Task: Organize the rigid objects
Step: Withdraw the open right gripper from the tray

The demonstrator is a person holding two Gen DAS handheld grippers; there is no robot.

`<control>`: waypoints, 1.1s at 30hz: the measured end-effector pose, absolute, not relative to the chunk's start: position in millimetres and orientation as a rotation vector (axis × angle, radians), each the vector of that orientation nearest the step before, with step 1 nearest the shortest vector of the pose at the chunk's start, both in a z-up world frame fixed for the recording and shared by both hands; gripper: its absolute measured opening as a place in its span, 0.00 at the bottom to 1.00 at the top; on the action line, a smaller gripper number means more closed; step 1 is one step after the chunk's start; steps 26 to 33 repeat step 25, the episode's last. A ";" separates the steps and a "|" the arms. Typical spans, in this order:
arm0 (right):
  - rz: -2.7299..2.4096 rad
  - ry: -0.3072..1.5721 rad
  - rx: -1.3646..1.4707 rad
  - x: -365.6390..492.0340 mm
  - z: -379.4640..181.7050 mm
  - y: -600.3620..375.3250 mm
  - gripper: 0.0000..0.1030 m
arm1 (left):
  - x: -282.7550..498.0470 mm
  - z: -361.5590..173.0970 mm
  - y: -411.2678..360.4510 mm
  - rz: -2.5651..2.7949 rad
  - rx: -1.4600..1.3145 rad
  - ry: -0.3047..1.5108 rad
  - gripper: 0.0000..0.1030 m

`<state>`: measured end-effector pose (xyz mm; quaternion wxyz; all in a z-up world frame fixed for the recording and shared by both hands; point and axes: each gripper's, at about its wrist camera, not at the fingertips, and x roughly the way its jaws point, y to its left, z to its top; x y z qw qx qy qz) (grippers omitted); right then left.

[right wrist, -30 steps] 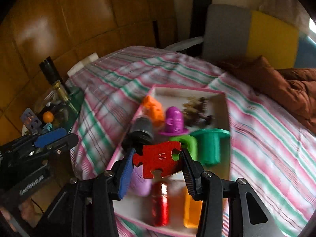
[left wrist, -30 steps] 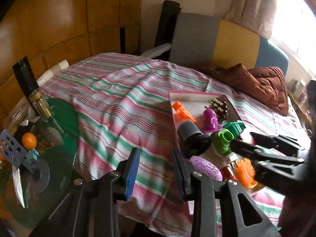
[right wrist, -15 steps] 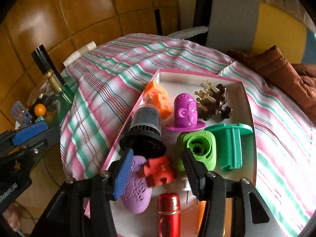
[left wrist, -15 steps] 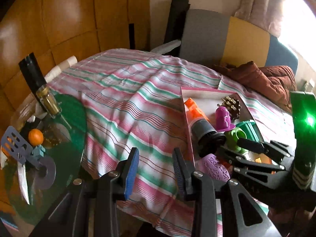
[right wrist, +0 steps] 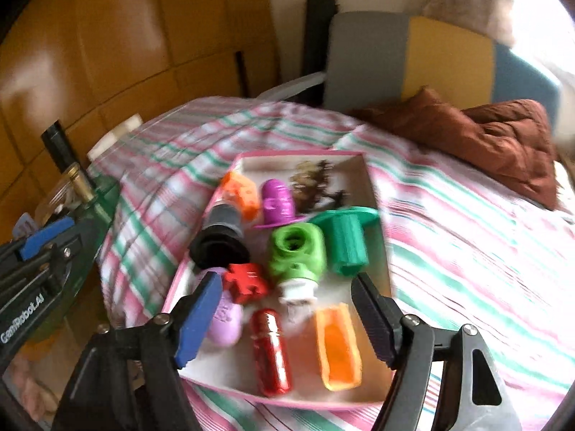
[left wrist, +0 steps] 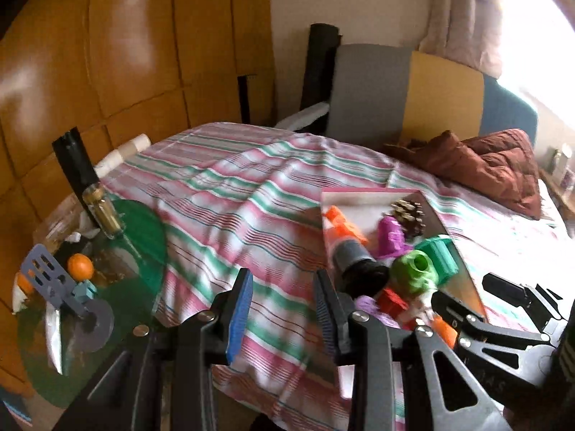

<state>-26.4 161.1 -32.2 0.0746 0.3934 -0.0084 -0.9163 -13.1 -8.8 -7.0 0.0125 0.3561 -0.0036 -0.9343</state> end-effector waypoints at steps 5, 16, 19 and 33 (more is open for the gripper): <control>-2.856 -0.037 1.162 -5.9 -26.4 176.1 0.77 | -2.0 -8.2 1.3 -2.962 1.152 0.038 0.34; -2.852 -0.020 1.179 13.4 -34.9 174.5 0.77 | 7.0 -9.8 11.5 -2.976 1.170 0.037 0.33; -2.854 -0.017 1.183 15.3 -36.9 172.8 0.77 | 8.6 -8.3 9.3 -2.971 1.136 0.022 0.31; -2.850 -0.006 1.182 14.9 -36.5 169.5 0.77 | 8.7 -8.2 7.0 -2.973 1.134 0.019 0.31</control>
